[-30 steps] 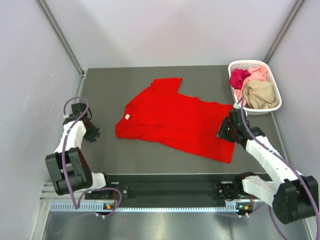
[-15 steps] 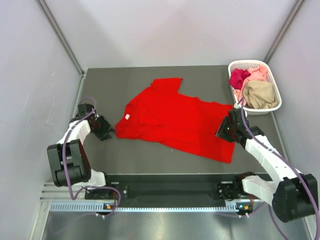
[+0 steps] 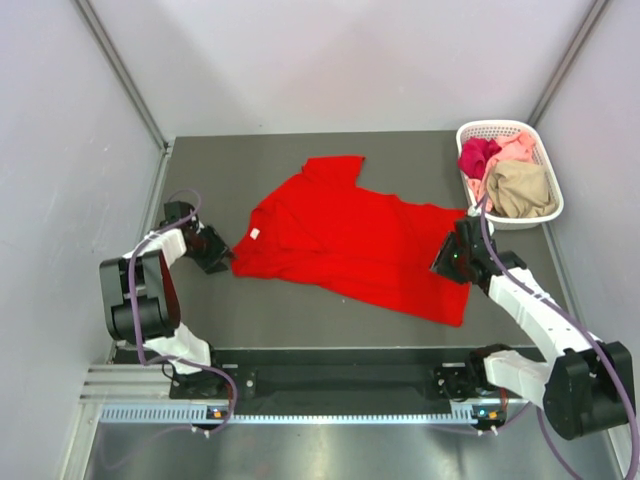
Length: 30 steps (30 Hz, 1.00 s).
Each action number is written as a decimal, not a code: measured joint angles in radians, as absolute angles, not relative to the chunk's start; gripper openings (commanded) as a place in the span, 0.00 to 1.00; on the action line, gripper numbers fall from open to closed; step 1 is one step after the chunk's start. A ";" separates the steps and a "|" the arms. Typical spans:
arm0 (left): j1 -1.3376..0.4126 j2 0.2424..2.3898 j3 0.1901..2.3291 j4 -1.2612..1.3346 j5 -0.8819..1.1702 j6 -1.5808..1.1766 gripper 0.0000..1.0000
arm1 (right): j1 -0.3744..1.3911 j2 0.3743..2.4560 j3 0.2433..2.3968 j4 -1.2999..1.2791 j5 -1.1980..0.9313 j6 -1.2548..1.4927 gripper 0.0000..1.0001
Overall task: Fold and stack the t-shirts
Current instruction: Fold the tshirt
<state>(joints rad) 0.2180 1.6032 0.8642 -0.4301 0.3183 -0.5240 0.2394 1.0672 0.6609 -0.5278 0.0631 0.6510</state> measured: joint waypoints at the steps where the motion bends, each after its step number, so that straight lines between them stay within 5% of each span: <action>1: 0.210 1.617 0.880 -0.429 0.312 -0.523 0.48 | 0.239 1.073 0.661 -0.523 0.063 0.651 0.37; 6: 0.149 1.681 0.961 -0.429 0.260 -0.510 0.40 | 0.239 1.104 0.661 -0.516 0.070 0.648 0.37; 11: 0.113 1.705 0.996 -0.472 0.155 -0.505 0.00 | 0.239 1.110 0.661 -0.514 0.070 0.648 0.37; 26: 0.275 1.579 0.934 -0.692 -0.177 -0.544 0.00 | 0.239 1.110 0.662 -0.515 0.077 0.640 0.37; 30: 0.283 1.526 0.905 -0.741 -0.200 -0.551 0.24 | 0.239 1.111 0.659 -0.511 0.076 0.640 0.37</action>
